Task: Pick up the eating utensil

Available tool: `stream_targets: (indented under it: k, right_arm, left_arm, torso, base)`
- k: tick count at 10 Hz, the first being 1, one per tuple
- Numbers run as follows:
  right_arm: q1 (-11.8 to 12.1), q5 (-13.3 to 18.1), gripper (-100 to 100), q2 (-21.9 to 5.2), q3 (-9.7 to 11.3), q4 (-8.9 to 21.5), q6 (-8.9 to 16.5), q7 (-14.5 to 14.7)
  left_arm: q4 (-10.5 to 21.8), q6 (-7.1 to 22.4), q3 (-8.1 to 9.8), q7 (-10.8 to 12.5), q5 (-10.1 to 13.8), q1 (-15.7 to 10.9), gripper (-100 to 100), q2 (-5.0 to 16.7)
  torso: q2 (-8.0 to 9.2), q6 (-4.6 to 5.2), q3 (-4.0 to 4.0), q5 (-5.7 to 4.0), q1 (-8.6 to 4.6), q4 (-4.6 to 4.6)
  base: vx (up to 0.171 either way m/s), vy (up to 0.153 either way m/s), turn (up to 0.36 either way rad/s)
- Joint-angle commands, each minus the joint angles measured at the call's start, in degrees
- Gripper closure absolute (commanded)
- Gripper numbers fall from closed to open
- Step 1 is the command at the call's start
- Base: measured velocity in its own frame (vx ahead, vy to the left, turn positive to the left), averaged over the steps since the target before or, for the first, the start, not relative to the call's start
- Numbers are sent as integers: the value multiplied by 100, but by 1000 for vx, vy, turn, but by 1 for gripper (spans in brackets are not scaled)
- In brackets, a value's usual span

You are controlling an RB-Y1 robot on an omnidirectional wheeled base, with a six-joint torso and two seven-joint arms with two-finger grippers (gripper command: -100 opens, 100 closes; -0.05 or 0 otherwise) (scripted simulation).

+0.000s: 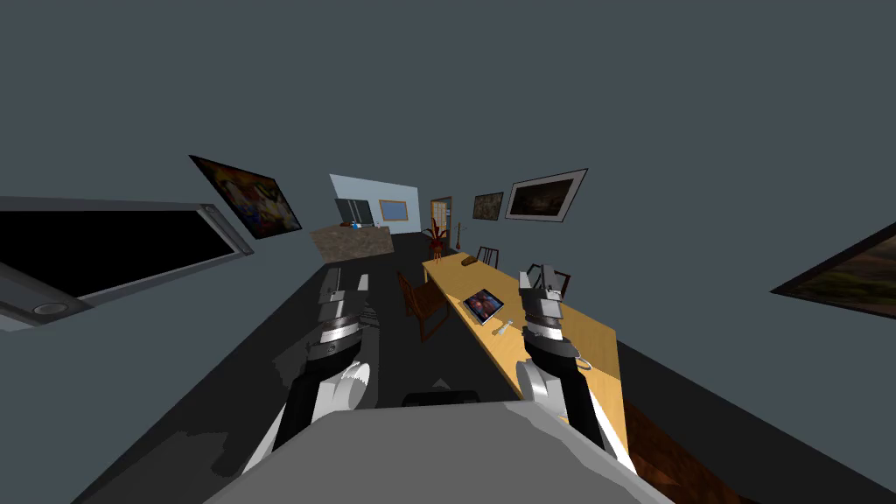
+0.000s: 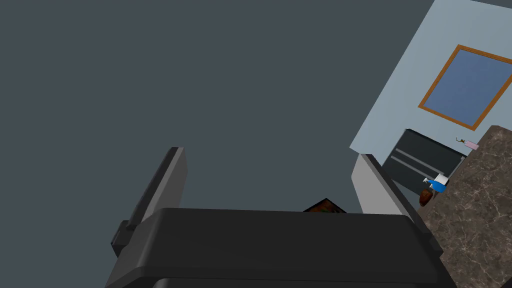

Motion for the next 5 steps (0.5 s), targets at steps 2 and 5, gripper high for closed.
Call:
stream_targets:
  k: [2, 5]
  right_arm:
    - [16, 111, -100, -397, 44, 231, -54, 220]
    - [36, 304, -100, -860, 118, 633, -147, 603]
  left_arm:
    - [0, 0, 0, 0, 0, 0, 0, 0]
    - [0, 0, 0, 0, 0, -1, 0, 0]
  torso:
    - [3, -1, 1, 0, 2, 0]
    - [12, 0, 7, 2, 10, 2]
  base:
    - [-17, 20, 21]
    - [-35, 36, 31]
